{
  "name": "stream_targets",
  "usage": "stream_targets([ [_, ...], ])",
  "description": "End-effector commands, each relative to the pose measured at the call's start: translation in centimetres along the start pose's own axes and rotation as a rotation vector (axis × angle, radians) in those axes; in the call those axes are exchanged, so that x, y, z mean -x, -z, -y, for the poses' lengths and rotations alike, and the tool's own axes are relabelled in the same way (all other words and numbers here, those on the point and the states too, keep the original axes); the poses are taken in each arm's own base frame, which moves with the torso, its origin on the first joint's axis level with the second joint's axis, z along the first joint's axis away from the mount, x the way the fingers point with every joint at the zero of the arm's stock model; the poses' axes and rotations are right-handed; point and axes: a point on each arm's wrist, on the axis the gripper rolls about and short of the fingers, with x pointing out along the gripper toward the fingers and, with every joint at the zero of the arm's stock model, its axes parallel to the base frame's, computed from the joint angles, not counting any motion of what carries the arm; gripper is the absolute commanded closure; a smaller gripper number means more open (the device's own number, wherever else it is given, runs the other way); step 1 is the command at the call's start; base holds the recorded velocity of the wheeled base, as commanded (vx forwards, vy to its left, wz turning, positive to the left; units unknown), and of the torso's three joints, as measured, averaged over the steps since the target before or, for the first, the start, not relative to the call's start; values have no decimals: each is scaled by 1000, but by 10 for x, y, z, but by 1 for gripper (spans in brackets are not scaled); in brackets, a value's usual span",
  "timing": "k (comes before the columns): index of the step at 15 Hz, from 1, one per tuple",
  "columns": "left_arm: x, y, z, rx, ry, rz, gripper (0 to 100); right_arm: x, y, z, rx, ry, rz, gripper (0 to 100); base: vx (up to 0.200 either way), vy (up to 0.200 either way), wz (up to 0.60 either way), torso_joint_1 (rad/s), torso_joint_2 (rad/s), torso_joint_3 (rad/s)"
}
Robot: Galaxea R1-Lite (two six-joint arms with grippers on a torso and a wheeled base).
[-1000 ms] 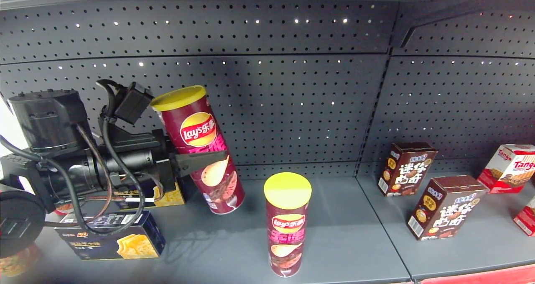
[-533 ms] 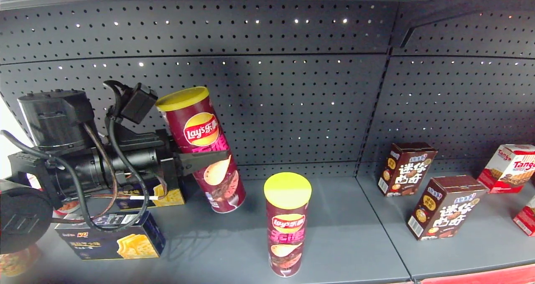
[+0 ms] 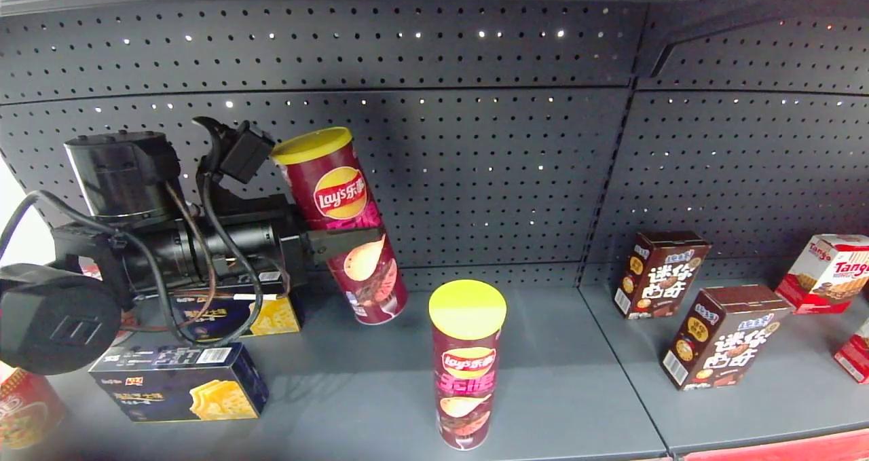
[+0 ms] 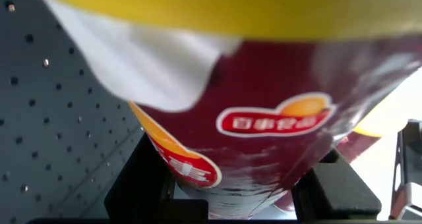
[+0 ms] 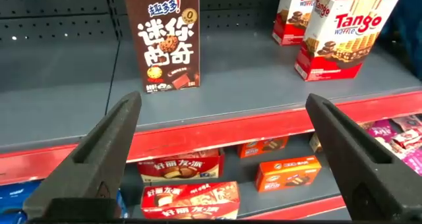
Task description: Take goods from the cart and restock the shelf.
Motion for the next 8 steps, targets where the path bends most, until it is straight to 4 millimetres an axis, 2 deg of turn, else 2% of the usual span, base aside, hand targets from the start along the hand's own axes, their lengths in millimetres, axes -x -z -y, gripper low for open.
stream_targets([
  [1,-7,6,-7,14,13,-13,100,0,0,0,1,-1,-1,0,0,0,0,0,0,0],
  [4,-14,11,-6,23,38,-26,100,0,0,0,3,-1,-1,0,0,0,0,0,0,0],
  [8,-39,38,-22,-70,58,-40,100,0,0,0,4,-1,-1,0,0,0,0,0,0,0],
])
